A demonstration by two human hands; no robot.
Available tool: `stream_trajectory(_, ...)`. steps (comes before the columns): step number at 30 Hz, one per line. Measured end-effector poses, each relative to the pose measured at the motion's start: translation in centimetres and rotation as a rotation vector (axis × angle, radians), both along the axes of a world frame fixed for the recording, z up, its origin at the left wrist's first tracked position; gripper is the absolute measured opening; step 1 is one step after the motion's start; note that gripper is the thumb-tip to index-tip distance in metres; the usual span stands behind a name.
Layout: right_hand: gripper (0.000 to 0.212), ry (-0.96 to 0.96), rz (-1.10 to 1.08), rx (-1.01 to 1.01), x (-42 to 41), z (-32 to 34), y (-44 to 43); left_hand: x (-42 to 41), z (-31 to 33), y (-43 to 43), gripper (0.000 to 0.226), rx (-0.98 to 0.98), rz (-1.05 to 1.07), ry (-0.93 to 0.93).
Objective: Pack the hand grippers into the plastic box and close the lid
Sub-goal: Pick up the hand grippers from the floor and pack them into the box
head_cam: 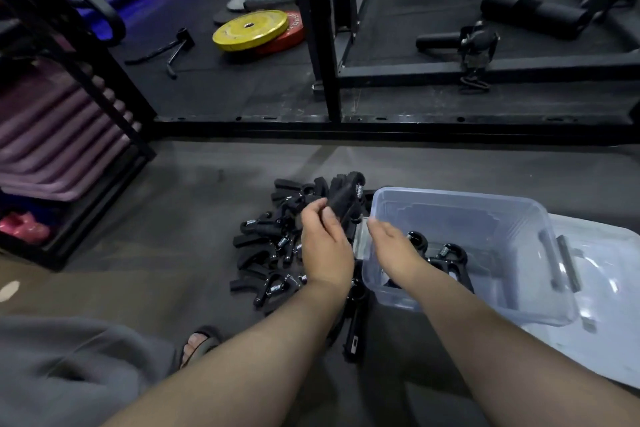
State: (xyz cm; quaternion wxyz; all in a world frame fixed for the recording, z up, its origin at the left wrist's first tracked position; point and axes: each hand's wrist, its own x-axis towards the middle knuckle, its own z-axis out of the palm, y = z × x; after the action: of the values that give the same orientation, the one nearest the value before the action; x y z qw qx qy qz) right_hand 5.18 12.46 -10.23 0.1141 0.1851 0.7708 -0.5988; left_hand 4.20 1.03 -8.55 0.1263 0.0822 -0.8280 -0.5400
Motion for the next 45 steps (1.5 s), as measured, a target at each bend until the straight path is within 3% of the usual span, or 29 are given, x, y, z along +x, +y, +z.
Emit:
stream_trajectory(3,0.06,-0.037,-0.111,-0.29,-1.0,1.1,-0.1,0.8,-0.4,0.6,0.022,-0.241,-0.188,0.153)
stream_trajectory(7,0.045,-0.104,-0.221,-0.566,-1.2,1.3,1.2,2.1,-1.8,1.1,0.029,-0.499,-0.463,0.243)
stream_trajectory(10,0.026,-0.09,-0.289,-0.753,-0.4,0.8,2.3,2.6,-2.9,0.9,0.036,-0.579,-0.62,0.222)
stream_trajectory(15,0.024,-0.084,-0.318,-0.846,0.6,-0.3,4.6,3.3,-2.7,1.4,0.047,-0.592,-0.741,0.093)
stream_trajectory(23,0.019,-0.182,-0.354,-0.772,1.1,-1.7,7.1,2.9,-2.8,2.7,0.043,-0.551,-0.761,0.126)
stream_trajectory(27,0.006,-0.208,-0.487,-0.738,1.0,-2.6,8.1,2.8,-3.5,3.1,0.031,-0.577,-0.741,0.274)
stream_trajectory(31,0.013,-0.315,-0.486,-0.452,1.4,-3.1,9.9,1.8,-4.6,3.6,0.036,-0.629,-0.568,0.122)
stream_trajectory(36,0.016,-0.439,-0.416,0.036,1.3,-4.8,12.1,-0.5,-5.6,3.6,0.056,-0.656,-0.62,-0.121)
stream_trajectory(40,0.029,-0.498,-0.452,0.094,1.3,-6.3,12.8,-0.7,-6.9,3.8,0.063,-0.695,-0.632,-0.128)
stream_trajectory(45,0.018,-0.511,-0.504,0.106,0.8,-7.0,12.9,-0.5,-7.6,3.9,0.064,-0.73,-0.63,-0.124)
